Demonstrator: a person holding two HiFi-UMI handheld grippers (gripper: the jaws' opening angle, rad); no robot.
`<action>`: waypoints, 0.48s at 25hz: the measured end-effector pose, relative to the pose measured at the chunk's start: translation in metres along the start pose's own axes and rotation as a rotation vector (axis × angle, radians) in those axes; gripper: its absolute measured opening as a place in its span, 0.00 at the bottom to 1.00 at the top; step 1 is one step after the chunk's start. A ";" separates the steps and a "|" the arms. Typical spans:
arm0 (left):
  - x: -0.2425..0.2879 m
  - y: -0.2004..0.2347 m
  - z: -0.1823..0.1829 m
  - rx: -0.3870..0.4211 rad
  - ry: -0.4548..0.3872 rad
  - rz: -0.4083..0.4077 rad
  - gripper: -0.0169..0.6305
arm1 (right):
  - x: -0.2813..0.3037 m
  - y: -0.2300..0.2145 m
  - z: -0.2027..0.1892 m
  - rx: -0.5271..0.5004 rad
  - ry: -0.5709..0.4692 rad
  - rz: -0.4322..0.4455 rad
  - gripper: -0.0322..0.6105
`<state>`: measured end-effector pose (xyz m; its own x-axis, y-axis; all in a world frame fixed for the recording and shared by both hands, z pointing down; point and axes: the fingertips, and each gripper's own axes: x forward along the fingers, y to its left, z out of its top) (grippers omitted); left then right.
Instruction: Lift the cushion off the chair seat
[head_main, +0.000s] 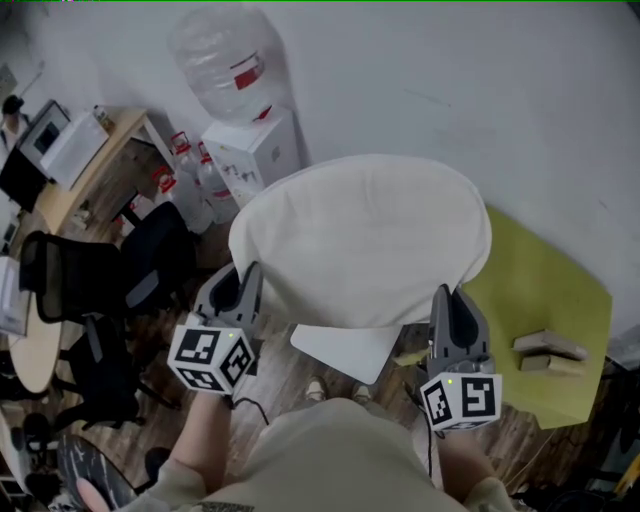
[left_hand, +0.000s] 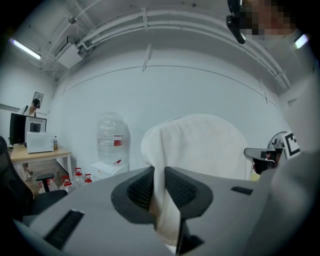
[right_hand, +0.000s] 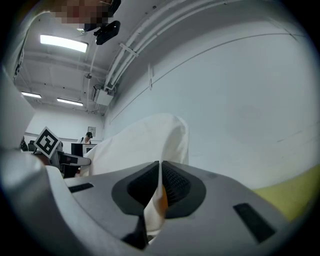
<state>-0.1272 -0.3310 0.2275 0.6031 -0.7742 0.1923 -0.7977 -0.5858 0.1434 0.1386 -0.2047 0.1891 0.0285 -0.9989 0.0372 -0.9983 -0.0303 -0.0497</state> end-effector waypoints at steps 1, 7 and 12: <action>-0.002 -0.002 0.003 0.007 -0.010 -0.001 0.14 | -0.002 -0.001 0.003 -0.001 -0.007 0.000 0.10; -0.004 -0.012 0.019 0.025 -0.044 -0.010 0.14 | -0.004 -0.008 0.018 -0.008 -0.036 -0.013 0.11; -0.005 -0.014 0.025 0.032 -0.059 -0.015 0.14 | -0.003 -0.011 0.023 -0.012 -0.055 -0.014 0.11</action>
<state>-0.1188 -0.3249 0.2002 0.6148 -0.7774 0.1327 -0.7886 -0.6042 0.1143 0.1504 -0.2021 0.1663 0.0451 -0.9988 -0.0170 -0.9983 -0.0444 -0.0378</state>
